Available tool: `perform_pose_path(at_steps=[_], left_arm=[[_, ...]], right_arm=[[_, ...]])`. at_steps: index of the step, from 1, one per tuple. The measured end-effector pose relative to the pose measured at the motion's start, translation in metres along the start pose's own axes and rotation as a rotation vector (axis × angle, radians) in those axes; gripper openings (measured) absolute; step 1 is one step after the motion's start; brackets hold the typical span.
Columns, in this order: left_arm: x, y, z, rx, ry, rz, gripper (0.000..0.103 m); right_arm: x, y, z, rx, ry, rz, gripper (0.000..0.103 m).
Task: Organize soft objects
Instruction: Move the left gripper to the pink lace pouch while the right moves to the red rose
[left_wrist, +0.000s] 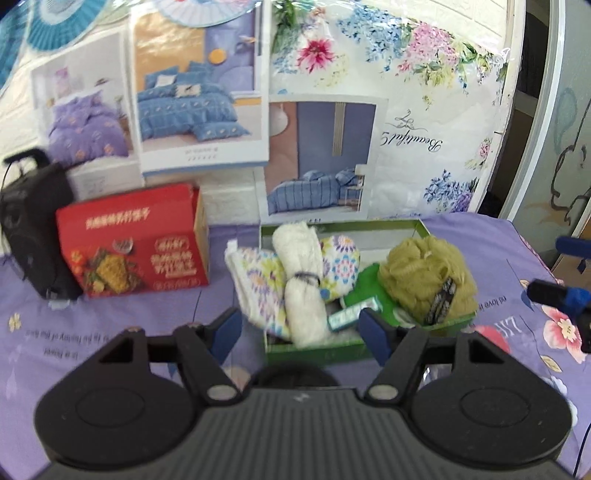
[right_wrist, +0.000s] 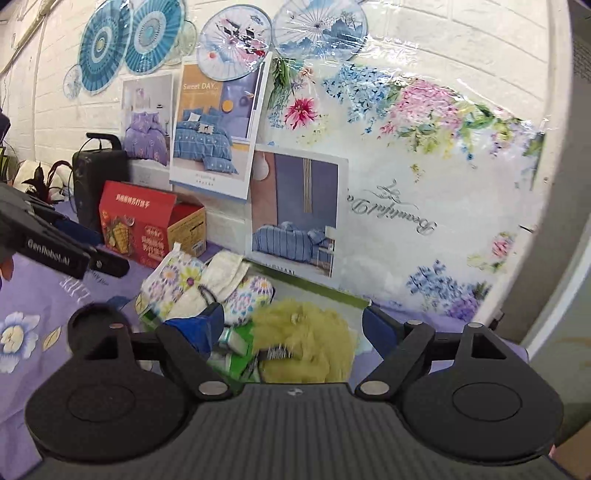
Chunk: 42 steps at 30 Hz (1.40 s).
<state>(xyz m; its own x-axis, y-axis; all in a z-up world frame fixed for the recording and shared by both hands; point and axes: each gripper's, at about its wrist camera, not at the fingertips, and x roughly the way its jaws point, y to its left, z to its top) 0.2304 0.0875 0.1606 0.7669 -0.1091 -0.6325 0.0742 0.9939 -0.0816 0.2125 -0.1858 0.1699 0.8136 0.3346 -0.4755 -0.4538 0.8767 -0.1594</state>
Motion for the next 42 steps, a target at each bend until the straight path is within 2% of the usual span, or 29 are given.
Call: perform_pose_path(at_steps=[4, 7, 10, 13, 16, 19, 22, 26, 29, 32, 35, 38, 42], left_arm=[[-0.025, 0.015, -0.047, -0.055, 0.016, 0.023, 0.071], [-0.04, 0.033, -0.086, -0.101, 0.039, 0.069, 0.072], [-0.044, 0.052, -0.125, -0.16, 0.077, 0.135, 0.072], [-0.035, 0.07, -0.15, -0.208, 0.116, 0.184, 0.072], [-0.02, 0.087, -0.161, -0.224, 0.133, 0.246, 0.072], [-0.007, 0.106, -0.164, -0.253, 0.123, 0.306, 0.072], [0.003, 0.13, -0.161, -0.296, 0.094, 0.337, 0.072], [0.019, 0.166, -0.146, -0.383, 0.052, 0.402, 0.072], [0.031, 0.194, -0.133, -0.46, 0.009, 0.436, 0.072], [0.041, 0.214, -0.123, -0.535, -0.016, 0.412, 0.072], [0.05, 0.223, -0.117, -0.571, -0.039, 0.373, 0.072], [0.059, 0.221, -0.112, -0.55, -0.038, 0.364, 0.072], [0.069, 0.211, -0.103, -0.497, -0.005, 0.316, 0.072]], right_arm=[[-0.022, 0.018, -0.049, 0.042, 0.031, -0.019, 0.069], [-0.027, 0.033, -0.092, 0.141, 0.091, 0.012, 0.069], [-0.026, 0.05, -0.131, 0.284, 0.113, 0.017, 0.069], [-0.017, 0.068, -0.151, 0.409, 0.152, 0.041, 0.069], [-0.005, 0.091, -0.151, 0.397, 0.193, 0.071, 0.069], [0.004, 0.109, -0.139, 0.285, 0.221, 0.023, 0.069], [0.01, 0.114, -0.131, 0.235, 0.27, 0.037, 0.069], [0.02, 0.11, -0.128, 0.255, 0.328, 0.067, 0.069], [0.029, 0.105, -0.128, 0.321, 0.358, 0.084, 0.069], [0.038, 0.102, -0.127, 0.373, 0.369, 0.113, 0.069], [0.04, 0.105, -0.127, 0.355, 0.371, 0.099, 0.07], [0.039, 0.108, -0.129, 0.35, 0.377, 0.096, 0.07], [0.03, 0.105, -0.134, 0.401, 0.359, 0.06, 0.07]])
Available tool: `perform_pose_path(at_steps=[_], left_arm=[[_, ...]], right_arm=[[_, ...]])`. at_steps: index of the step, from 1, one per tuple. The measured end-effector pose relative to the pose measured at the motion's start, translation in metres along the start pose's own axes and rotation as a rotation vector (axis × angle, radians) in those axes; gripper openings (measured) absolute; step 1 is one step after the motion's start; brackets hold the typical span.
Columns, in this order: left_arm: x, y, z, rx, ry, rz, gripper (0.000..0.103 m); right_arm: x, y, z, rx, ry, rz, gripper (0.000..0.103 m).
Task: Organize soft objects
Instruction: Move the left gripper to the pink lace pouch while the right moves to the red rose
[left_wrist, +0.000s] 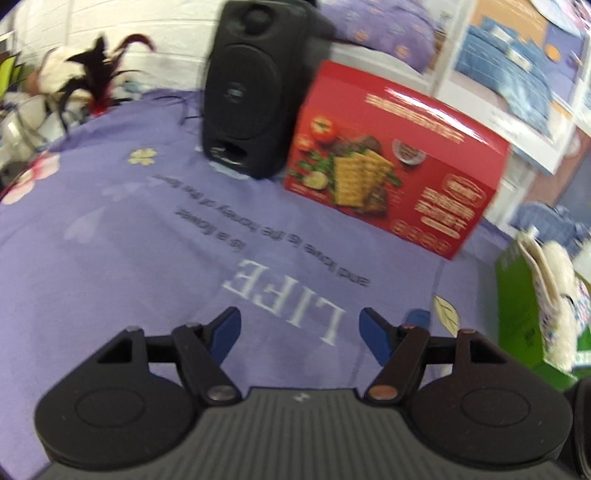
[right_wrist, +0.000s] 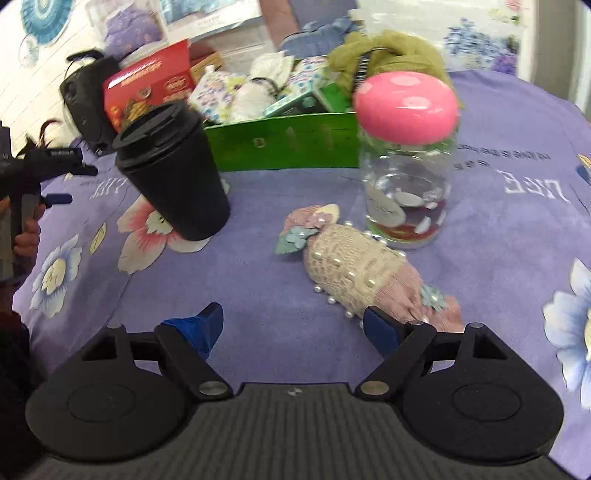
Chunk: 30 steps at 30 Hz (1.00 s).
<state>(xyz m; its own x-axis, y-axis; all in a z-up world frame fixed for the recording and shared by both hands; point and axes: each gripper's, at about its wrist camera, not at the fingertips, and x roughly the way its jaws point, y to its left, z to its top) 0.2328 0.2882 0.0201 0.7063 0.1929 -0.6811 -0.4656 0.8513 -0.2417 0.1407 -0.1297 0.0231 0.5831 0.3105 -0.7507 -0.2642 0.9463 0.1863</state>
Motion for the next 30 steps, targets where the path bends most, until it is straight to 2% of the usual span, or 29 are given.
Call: perform_pose_path(at_steps=[5, 8, 12, 13, 16, 17, 19, 20, 23, 25, 28, 30], left_arm=[[-0.024, -0.015, 0.001, 0.075, -0.037, -0.017, 0.072], [-0.043, -0.019, -0.002, 0.1, -0.041, -0.018, 0.072], [-0.069, -0.021, -0.016, 0.132, -0.018, -0.022, 0.072], [-0.077, -0.02, -0.021, 0.136, -0.011, -0.018, 0.072], [-0.097, -0.018, -0.036, 0.141, 0.008, -0.001, 0.072], [-0.103, -0.017, -0.04, 0.144, 0.012, 0.008, 0.072], [-0.116, -0.018, -0.048, 0.16, 0.023, 0.018, 0.072], [-0.122, -0.019, -0.051, 0.17, 0.028, 0.018, 0.072], [-0.141, -0.024, -0.059, 0.203, 0.024, 0.008, 0.072], [-0.154, -0.028, -0.064, 0.225, 0.004, 0.005, 0.072], [-0.169, -0.037, -0.07, 0.263, -0.012, -0.002, 0.072], [-0.175, -0.045, -0.075, 0.286, -0.007, -0.026, 0.072]], right_arm=[[-0.02, -0.022, -0.002, 0.106, -0.069, -0.023, 0.07], [-0.023, -0.044, 0.009, 0.124, -0.092, 0.006, 0.07], [0.002, -0.062, 0.033, 0.044, -0.026, 0.063, 0.07], [0.013, -0.062, 0.037, 0.014, 0.024, 0.089, 0.07], [0.04, -0.06, 0.038, -0.033, 0.108, 0.147, 0.071], [0.047, -0.055, 0.037, -0.05, 0.128, 0.14, 0.072], [0.048, -0.04, 0.034, -0.043, 0.11, 0.118, 0.074], [0.048, -0.032, 0.032, -0.036, 0.126, 0.134, 0.074], [0.048, -0.013, 0.021, 0.065, 0.164, 0.31, 0.075], [0.05, 0.002, 0.013, 0.139, 0.172, 0.393, 0.075], [0.046, 0.03, 0.004, 0.089, 0.174, 0.489, 0.073], [0.031, 0.028, -0.001, 0.098, 0.142, 0.513, 0.073]])
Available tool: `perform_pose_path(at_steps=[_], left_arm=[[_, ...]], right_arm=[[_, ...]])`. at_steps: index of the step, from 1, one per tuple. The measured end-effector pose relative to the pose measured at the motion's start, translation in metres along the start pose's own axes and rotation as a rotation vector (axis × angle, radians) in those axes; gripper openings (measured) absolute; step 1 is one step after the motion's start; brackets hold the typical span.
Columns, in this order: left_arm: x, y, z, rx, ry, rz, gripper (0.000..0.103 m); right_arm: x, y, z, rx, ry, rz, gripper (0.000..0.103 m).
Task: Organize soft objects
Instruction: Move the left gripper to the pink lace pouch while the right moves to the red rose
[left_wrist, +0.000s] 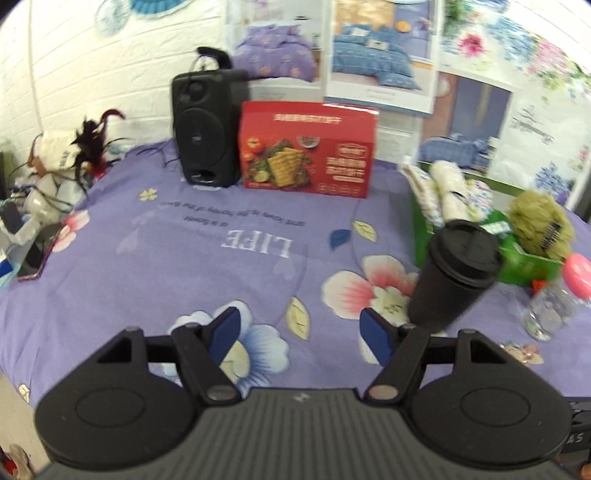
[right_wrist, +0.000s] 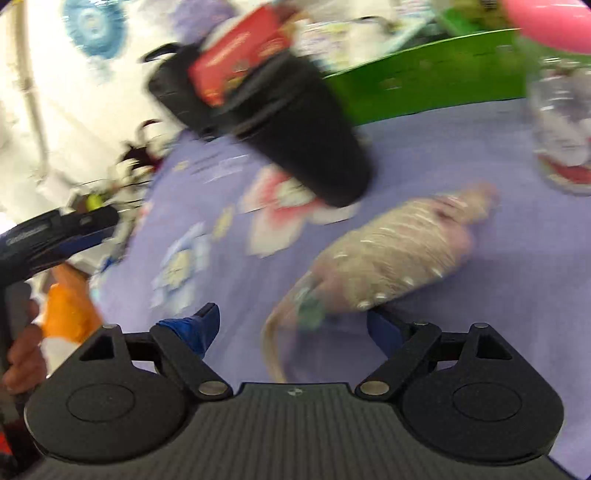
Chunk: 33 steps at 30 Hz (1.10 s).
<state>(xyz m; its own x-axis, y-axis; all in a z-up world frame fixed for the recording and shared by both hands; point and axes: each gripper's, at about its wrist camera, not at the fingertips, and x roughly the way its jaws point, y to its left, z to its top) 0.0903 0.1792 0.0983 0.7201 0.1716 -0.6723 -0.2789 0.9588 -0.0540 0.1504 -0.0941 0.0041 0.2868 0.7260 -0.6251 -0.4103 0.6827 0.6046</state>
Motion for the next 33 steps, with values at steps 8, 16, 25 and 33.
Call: perform_pose_path(at_steps=[8, 16, 25, 33], left_arm=[[0.007, -0.069, -0.008, 0.138, 0.07, -0.172, 0.072], [0.021, -0.109, -0.02, 0.234, 0.157, -0.224, 0.072], [0.025, -0.128, -0.021, 0.28, 0.178, -0.157, 0.072], [0.024, -0.113, -0.019, 0.263, 0.148, -0.135, 0.072]], right_arm=[[-0.119, -0.052, 0.01, -0.035, -0.211, -0.414, 0.074], [-0.148, -0.125, 0.112, -0.025, -0.046, -0.613, 0.074], [-0.113, -0.186, 0.184, 0.367, 0.055, -0.383, 0.074], [-0.095, -0.187, 0.179, 0.409, 0.108, -0.341, 0.074]])
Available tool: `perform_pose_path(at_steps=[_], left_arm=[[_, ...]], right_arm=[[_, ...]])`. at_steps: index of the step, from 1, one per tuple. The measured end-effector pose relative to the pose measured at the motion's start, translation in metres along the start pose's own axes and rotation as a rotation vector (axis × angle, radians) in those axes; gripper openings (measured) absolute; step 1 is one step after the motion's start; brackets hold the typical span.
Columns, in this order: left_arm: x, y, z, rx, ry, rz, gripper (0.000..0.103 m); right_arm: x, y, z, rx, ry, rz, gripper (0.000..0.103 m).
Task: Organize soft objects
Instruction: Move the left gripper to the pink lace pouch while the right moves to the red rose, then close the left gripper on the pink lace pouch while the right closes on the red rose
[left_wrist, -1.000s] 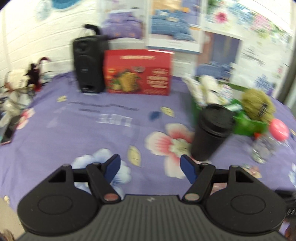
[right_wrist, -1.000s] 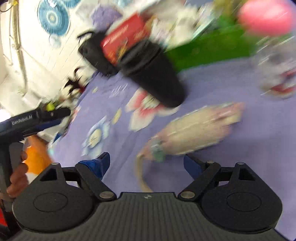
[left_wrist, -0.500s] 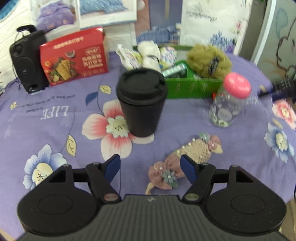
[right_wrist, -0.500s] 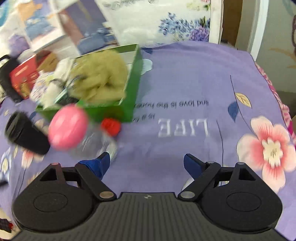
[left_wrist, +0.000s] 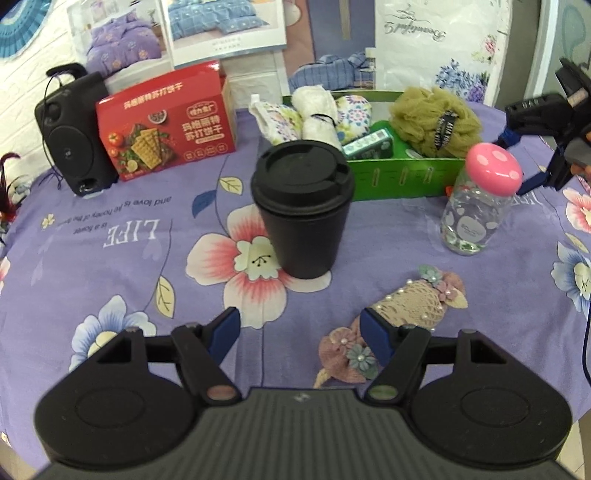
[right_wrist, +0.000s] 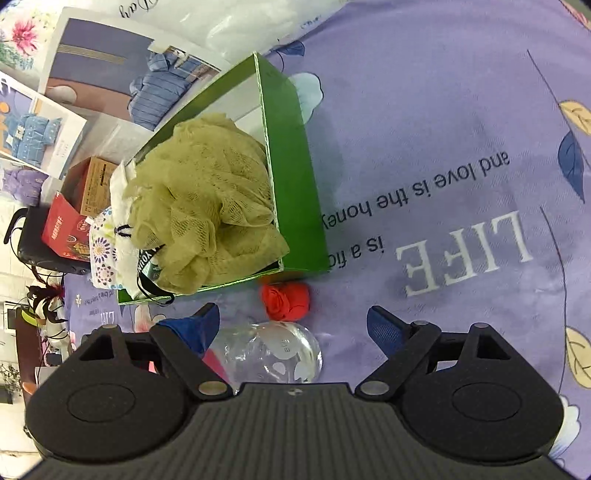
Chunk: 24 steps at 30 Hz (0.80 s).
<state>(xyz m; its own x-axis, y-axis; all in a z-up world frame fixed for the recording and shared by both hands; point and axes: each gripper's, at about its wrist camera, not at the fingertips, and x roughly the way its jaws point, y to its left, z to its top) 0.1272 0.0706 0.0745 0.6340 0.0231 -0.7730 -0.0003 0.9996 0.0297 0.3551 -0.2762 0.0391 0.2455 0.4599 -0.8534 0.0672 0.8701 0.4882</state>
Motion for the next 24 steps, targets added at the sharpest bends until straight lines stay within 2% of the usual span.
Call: perform_pose_path(at_steps=[2, 6, 8, 11, 13, 20, 24], left_arm=[[-0.001, 0.006, -0.002, -0.015, -0.006, -0.011, 0.072], [-0.002, 0.013, -0.007, -0.02, -0.009, -0.019, 0.072], [0.0, 0.015, -0.009, -0.025, -0.001, -0.019, 0.072], [0.001, 0.02, -0.011, -0.042, 0.008, -0.017, 0.072], [0.001, 0.023, -0.011, -0.053, 0.002, -0.011, 0.072], [0.008, 0.032, -0.011, -0.073, 0.015, 0.005, 0.072], [0.011, 0.036, -0.012, -0.081, 0.022, 0.006, 0.072]], right_arm=[[-0.003, 0.003, 0.001, 0.005, -0.032, -0.055, 0.074], [0.004, 0.0, -0.002, -0.012, -0.023, -0.121, 0.074], [0.011, -0.002, -0.003, -0.001, -0.01, -0.103, 0.074], [0.02, -0.005, 0.003, 0.067, 0.004, -0.011, 0.074], [0.029, -0.003, 0.007, 0.077, 0.027, -0.004, 0.074], [0.057, 0.012, 0.021, 0.019, 0.043, -0.115, 0.076], [0.066, 0.031, 0.028, -0.078, 0.07, -0.161, 0.076]])
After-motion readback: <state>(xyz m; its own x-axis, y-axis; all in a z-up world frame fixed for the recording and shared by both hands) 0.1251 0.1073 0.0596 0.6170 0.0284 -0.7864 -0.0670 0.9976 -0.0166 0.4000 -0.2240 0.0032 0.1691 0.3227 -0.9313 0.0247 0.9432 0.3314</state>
